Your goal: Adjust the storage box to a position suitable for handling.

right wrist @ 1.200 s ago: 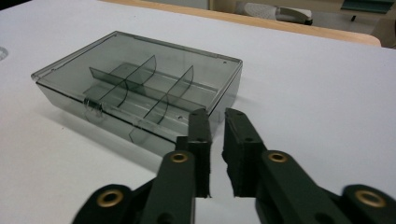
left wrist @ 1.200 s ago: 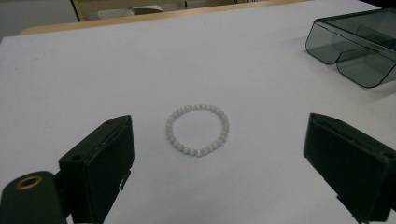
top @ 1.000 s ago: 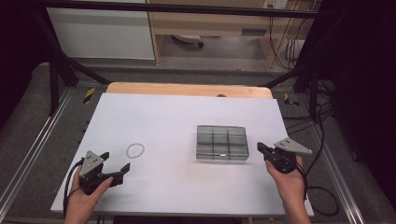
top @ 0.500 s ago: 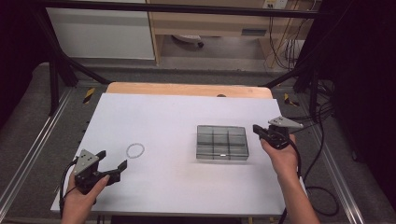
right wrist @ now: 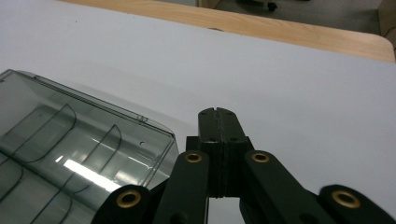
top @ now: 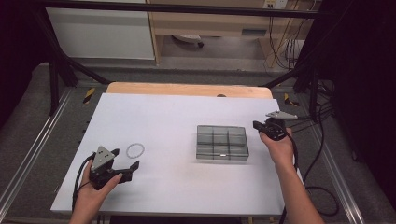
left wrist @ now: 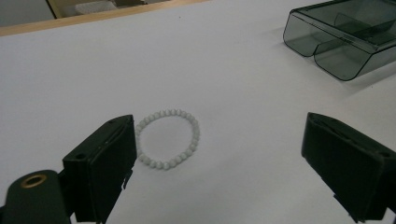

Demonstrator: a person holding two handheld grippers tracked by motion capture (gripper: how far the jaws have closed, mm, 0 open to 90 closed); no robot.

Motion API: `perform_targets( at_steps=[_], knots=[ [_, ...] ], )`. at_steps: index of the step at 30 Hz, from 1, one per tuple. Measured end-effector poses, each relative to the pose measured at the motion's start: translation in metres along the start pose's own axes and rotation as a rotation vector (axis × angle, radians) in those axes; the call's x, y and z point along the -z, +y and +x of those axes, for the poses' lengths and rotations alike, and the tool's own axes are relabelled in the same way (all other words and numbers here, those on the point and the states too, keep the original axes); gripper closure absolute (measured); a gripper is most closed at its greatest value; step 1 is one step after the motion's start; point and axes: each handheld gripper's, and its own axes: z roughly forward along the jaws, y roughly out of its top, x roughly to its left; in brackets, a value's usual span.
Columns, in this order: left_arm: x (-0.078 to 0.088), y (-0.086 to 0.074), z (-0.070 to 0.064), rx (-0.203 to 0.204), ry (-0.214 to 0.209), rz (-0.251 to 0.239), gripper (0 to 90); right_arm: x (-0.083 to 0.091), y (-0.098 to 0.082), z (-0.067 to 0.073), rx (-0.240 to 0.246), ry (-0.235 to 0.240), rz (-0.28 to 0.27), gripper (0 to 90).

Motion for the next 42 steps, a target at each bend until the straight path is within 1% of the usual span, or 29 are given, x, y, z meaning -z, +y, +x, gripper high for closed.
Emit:
perform_targets(
  at_steps=[3,4,5,7,9,15,19,23,27,29,32,33,36,37,40,42],
  knots=[
    [-0.003,-0.001,-0.001,-0.014,0.011,-0.004,10.3,-0.007,-0.003,-0.002,0.010,-0.006,0.019,90.0],
    [-0.004,-0.003,0.000,-0.008,0.012,-0.003,10.4,-0.009,-0.004,-0.002,0.008,-0.006,0.025,90.0],
    [-0.005,-0.005,0.000,0.009,0.011,-0.005,10.4,-0.010,-0.005,-0.003,-0.001,-0.004,0.027,90.0],
    [-0.006,-0.007,0.002,0.031,0.004,0.003,10.6,-0.014,-0.008,-0.003,-0.001,0.000,0.039,90.0],
    [-0.005,-0.008,0.004,0.034,0.013,0.004,10.6,-0.017,-0.010,-0.003,-0.001,0.005,0.055,90.0],
    [-0.002,-0.013,0.009,0.067,0.025,-0.001,10.7,-0.024,-0.015,-0.005,-0.002,0.014,0.080,90.0],
    [0.000,-0.015,0.011,0.078,0.032,-0.002,10.7,-0.030,-0.021,-0.006,-0.023,0.029,0.091,90.0],
    [0.002,-0.016,0.014,0.078,0.041,-0.010,10.6,-0.033,-0.028,-0.005,-0.039,0.050,0.090,90.0],
    [0.002,-0.017,0.016,0.088,0.047,-0.003,10.7,-0.034,-0.033,-0.006,-0.041,0.059,0.095,90.0],
    [0.001,-0.017,0.016,0.087,0.051,-0.003,10.7,-0.033,-0.034,-0.006,-0.044,0.071,0.099,90.0],
    [0.001,-0.016,0.015,0.089,0.043,-0.011,11.0,-0.033,-0.036,-0.005,-0.050,0.083,0.100,90.0],
    [0.002,-0.016,0.015,0.083,0.046,-0.014,11.2,-0.033,-0.037,-0.004,-0.051,0.090,0.097,90.0],
    [0.004,-0.015,0.014,0.072,0.052,-0.019,14.7,-0.032,-0.040,0.000,-0.045,0.097,0.102,90.0],
    [0.004,-0.016,0.014,0.071,0.053,-0.016,15.2,-0.031,-0.040,0.002,-0.036,0.099,0.099,90.0],
    [0.004,-0.016,0.015,0.073,0.056,-0.010,15.8,-0.029,-0.042,0.006,-0.034,0.114,0.089,90.0],
    [0.004,-0.015,0.016,0.065,0.059,-0.010,17.2,-0.028,-0.042,0.008,-0.029,0.113,0.089,90.0]
  ],
)
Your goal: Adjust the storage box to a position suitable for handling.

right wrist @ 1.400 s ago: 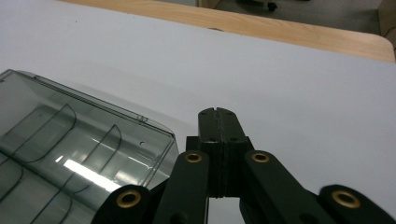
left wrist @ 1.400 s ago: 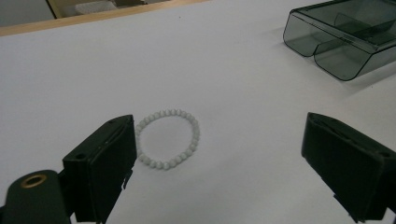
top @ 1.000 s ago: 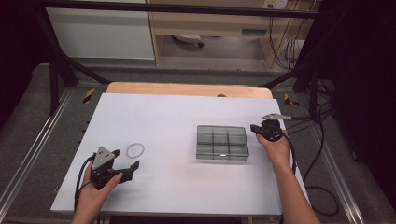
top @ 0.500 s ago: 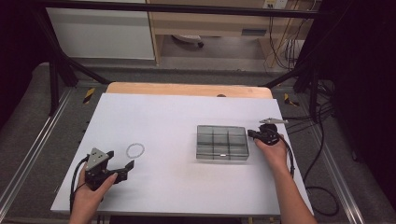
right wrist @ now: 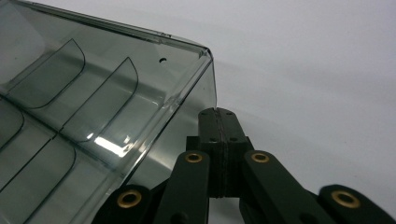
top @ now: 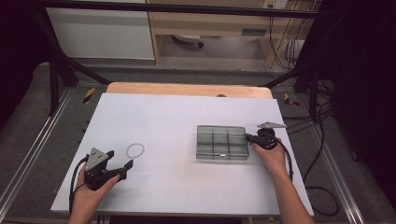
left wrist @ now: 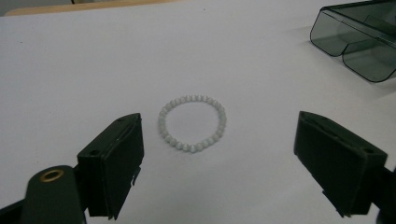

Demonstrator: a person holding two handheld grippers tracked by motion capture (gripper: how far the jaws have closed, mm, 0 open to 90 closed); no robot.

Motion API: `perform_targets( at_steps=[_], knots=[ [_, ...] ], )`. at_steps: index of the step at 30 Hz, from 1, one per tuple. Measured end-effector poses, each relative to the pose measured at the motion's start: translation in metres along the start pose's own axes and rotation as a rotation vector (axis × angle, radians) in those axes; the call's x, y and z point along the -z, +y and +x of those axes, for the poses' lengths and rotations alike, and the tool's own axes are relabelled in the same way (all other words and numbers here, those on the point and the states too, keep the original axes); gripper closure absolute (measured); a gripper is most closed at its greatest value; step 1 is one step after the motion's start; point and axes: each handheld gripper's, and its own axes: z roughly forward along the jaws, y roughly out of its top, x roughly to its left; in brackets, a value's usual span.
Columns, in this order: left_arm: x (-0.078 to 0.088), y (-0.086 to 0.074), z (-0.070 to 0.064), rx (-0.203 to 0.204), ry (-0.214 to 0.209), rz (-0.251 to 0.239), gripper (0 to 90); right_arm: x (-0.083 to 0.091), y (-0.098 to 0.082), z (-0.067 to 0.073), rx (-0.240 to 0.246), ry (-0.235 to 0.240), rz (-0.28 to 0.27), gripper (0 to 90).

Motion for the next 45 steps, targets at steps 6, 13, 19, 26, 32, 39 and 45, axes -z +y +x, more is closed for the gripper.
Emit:
perform_targets(
  at_steps=[6,13,19,26,32,39,45],
  knots=[
    [0.002,0.003,-0.001,-0.018,-0.007,-0.010,28.5,0.004,-0.004,0.003,-0.003,0.008,-0.022,90.0],
    [-0.002,0.013,-0.001,-0.025,-0.029,-0.032,49.1,0.002,-0.004,0.012,-0.001,0.042,-0.042,90.0],
    [-0.016,0.024,-0.006,-0.054,-0.068,-0.020,72.0,-0.002,-0.003,0.023,0.013,0.068,-0.036,90.0],
    [-0.044,0.037,-0.006,-0.059,-0.094,0.011,85.4,-0.006,-0.003,0.038,0.034,0.106,-0.023,90.0],
    [-0.070,0.048,-0.006,-0.068,-0.112,0.047,89.1,-0.008,-0.005,0.054,0.057,0.142,-0.007,90.0],
    [-0.097,0.060,-0.003,-0.095,-0.129,0.093,89.8,-0.010,-0.007,0.069,0.092,0.159,0.005,90.0],
    [-0.121,0.065,-0.005,-0.143,-0.153,0.133,89.8,-0.013,-0.008,0.085,0.123,0.184,0.025,90.0]
  ],
)
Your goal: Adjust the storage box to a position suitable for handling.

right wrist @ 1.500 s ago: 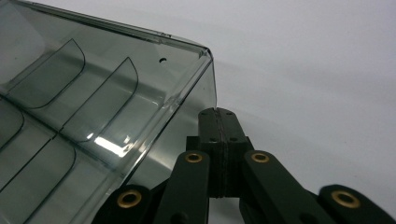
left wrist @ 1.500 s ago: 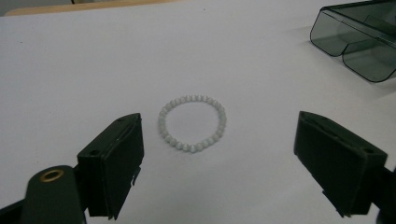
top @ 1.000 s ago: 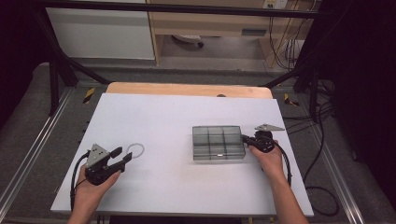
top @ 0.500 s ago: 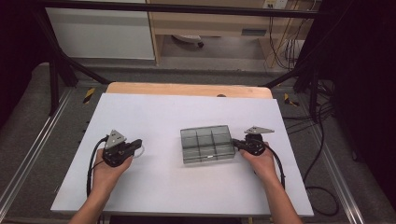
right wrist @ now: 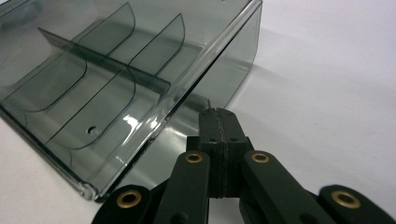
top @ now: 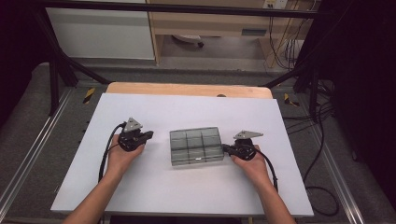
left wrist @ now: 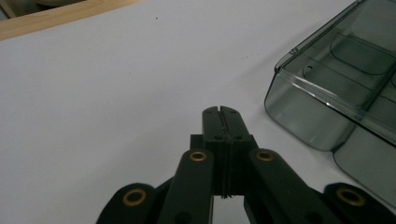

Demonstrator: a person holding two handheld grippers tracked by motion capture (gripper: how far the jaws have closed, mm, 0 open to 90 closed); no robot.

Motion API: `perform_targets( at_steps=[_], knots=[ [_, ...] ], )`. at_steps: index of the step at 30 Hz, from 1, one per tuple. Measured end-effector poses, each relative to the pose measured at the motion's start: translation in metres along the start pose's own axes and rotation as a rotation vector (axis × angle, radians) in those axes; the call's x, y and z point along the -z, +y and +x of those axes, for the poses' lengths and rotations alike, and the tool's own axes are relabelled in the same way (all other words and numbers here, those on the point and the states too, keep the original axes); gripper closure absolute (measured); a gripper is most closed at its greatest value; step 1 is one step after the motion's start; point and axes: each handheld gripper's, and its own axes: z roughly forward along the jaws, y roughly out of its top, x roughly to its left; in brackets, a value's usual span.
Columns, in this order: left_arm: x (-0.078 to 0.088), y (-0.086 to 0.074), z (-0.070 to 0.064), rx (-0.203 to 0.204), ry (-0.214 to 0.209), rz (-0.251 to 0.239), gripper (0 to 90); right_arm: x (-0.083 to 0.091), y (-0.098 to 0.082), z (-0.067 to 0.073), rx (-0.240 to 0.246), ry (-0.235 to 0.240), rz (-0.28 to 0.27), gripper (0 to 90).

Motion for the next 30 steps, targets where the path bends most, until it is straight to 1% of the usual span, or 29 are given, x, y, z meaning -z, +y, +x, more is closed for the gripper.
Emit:
perform_targets(
  at_steps=[3,5,7,9,11,15,18,20,21,22,24,30],
  knots=[
    [-0.010,0.004,0.000,-0.033,0.007,0.026,89.9,-0.003,0.001,0.005,0.014,0.004,0.004,90.0],
    [-0.016,0.005,0.000,-0.051,-0.018,0.045,89.9,-0.004,0.001,0.008,0.012,0.011,0.006,90.0],
    [-0.021,0.007,-0.001,-0.065,-0.031,0.054,89.9,-0.006,0.002,0.011,0.016,0.015,0.009,90.0],
    [-0.024,0.009,0.000,-0.069,-0.031,0.054,89.9,-0.007,0.002,0.014,0.024,0.019,0.007,90.0],
    [-0.028,0.009,0.000,-0.061,-0.036,0.054,89.9,-0.009,0.003,0.017,0.028,0.024,0.009,90.0],
    [-0.033,0.006,0.000,-0.073,-0.042,0.063,90.0,-0.010,0.002,0.023,0.033,0.039,0.012,90.0],
    [-0.034,0.006,0.001,-0.071,-0.045,0.058,90.0,-0.011,0.002,0.027,0.042,0.045,0.012,90.0],
    [-0.034,0.006,0.003,-0.069,-0.046,0.059,90.0,-0.012,0.003,0.029,0.042,0.048,0.015,90.0],
    [-0.035,0.006,0.003,-0.071,-0.051,0.059,90.0,-0.012,0.003,0.030,0.035,0.048,0.015,90.0],
    [-0.035,0.005,0.003,-0.081,-0.049,0.067,90.0,-0.012,0.003,0.031,0.031,0.048,0.018,90.0],
    [-0.035,0.004,0.003,-0.084,-0.049,0.072,90.0,-0.013,0.003,0.032,0.041,0.046,0.016,90.0],
    [-0.034,0.004,0.001,-0.093,-0.033,0.082,90.0,-0.013,0.002,0.035,0.041,0.047,0.024,90.0]
  ],
)
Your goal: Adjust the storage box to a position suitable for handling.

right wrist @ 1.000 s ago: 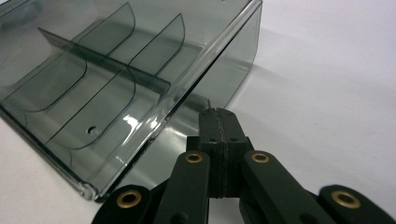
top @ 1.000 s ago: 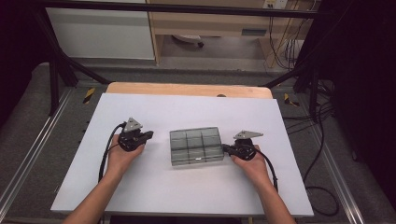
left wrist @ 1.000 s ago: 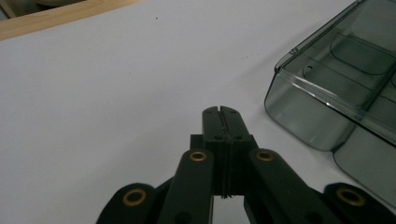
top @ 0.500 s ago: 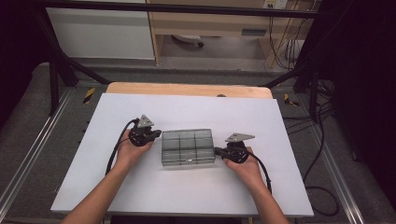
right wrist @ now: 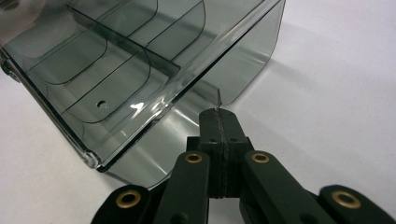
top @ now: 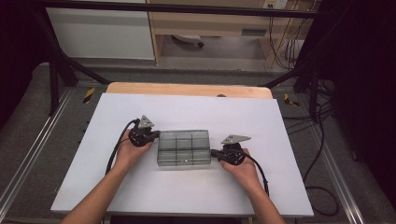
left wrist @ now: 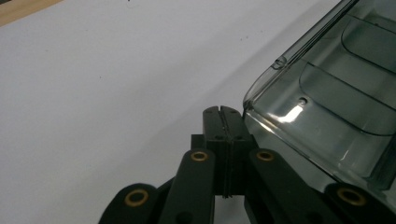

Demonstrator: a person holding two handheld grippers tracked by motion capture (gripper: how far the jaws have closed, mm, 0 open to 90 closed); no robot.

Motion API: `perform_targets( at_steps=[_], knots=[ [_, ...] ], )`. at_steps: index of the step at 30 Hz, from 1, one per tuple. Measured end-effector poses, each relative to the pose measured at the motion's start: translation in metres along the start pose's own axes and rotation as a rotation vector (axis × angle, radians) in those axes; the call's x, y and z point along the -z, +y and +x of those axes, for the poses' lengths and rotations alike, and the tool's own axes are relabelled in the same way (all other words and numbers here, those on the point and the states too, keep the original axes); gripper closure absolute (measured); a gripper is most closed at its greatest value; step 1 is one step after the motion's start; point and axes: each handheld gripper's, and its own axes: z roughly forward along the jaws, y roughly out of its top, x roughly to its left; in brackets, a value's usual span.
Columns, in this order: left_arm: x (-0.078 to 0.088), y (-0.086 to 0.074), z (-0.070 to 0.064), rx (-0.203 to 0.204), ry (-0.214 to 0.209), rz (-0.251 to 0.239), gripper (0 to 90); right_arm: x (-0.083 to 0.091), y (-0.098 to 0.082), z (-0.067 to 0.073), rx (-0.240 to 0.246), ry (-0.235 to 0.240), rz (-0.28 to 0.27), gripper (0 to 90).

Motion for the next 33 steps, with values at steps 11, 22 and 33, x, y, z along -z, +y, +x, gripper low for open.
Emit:
perform_targets(
  at_steps=[11,22,33],
  knots=[
    [0.005,-0.002,-0.006,-0.021,0.002,0.004,90.0,0.009,-0.002,0.011,-0.006,-0.001,0.004,90.0],
    [0.015,-0.008,-0.020,-0.038,-0.010,0.009,90.0,0.020,-0.009,0.021,0.017,0.006,0.019,90.0],
    [0.021,-0.013,-0.033,-0.044,-0.027,0.001,90.0,0.032,-0.017,0.027,0.044,0.003,0.038,90.0]
  ],
)
